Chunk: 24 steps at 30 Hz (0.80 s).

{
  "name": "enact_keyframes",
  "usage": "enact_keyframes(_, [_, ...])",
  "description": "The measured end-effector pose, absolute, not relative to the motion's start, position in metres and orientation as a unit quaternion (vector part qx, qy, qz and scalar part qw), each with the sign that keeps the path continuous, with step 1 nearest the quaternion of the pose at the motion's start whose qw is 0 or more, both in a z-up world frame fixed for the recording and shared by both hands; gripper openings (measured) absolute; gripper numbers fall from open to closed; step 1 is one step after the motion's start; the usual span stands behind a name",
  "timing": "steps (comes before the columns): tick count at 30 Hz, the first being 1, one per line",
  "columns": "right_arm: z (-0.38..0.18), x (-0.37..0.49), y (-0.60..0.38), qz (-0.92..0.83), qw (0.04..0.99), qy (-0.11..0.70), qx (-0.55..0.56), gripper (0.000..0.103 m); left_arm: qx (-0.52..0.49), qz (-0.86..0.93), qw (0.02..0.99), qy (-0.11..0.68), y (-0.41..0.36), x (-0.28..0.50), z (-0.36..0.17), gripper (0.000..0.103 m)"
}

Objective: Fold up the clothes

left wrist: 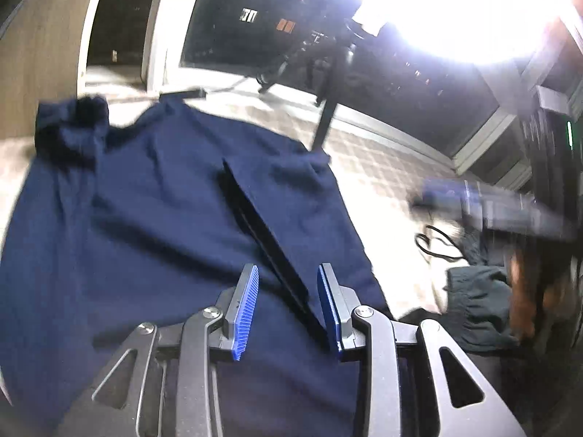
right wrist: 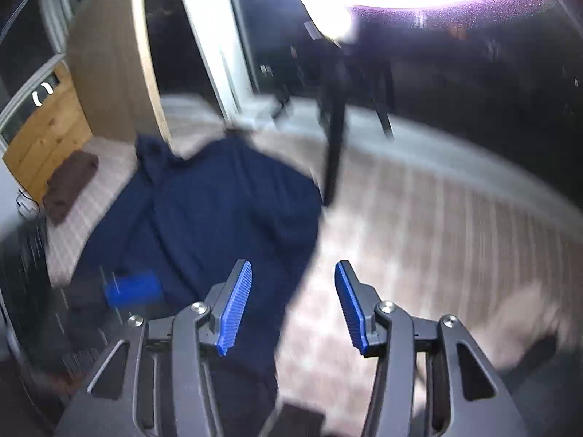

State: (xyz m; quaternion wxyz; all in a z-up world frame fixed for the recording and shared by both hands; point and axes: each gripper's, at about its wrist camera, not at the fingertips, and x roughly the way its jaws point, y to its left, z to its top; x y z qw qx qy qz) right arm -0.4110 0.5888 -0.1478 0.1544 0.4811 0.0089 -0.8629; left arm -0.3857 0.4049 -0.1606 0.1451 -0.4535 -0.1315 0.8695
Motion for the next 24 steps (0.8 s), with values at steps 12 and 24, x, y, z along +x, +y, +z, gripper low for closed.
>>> enact_keyframes(12, [-0.21,-0.437,0.605,-0.841,0.148,-0.045,0.519,0.032,-0.464,0.868,0.174,-0.033,0.443,-0.5,-0.164,0.033])
enact_keyframes(24, [-0.233,-0.446,0.602,-0.843,0.174,-0.086,0.501,0.016,-0.471,0.845,0.235,0.096,0.508,-0.555,-0.184,0.035])
